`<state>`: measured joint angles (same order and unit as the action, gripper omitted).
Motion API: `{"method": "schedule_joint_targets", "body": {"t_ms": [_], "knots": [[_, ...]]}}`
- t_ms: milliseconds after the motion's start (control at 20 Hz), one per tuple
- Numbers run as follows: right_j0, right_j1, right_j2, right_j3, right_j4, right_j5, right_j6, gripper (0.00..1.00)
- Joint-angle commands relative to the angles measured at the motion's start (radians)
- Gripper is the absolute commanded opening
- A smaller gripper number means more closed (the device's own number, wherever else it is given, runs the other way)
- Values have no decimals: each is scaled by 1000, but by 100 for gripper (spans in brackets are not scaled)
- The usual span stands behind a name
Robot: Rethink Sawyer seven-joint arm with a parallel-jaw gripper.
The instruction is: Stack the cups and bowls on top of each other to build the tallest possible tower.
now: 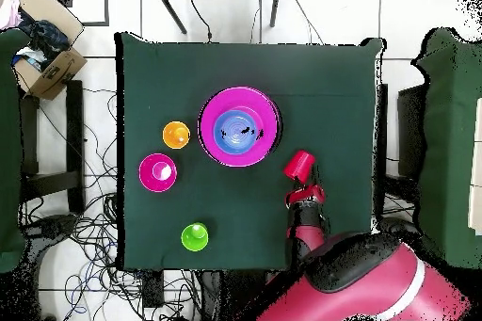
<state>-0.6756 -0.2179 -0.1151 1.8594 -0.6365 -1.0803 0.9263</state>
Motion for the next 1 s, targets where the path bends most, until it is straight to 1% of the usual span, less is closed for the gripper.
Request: {"method": "schedule_joint_targets", "body": {"t_ms": [50,150,350,450,750,1000], "knots": [[36,-19,122,-130,-57,16,238,100],[38,-27,133,-135,-86,2,259,100],[36,-39,149,-138,-107,-54,292,100],[36,-40,155,-148,-117,-65,310,100],[53,-26,155,-185,-137,-85,342,100],[71,-22,140,-218,-133,-85,372,100]]}}
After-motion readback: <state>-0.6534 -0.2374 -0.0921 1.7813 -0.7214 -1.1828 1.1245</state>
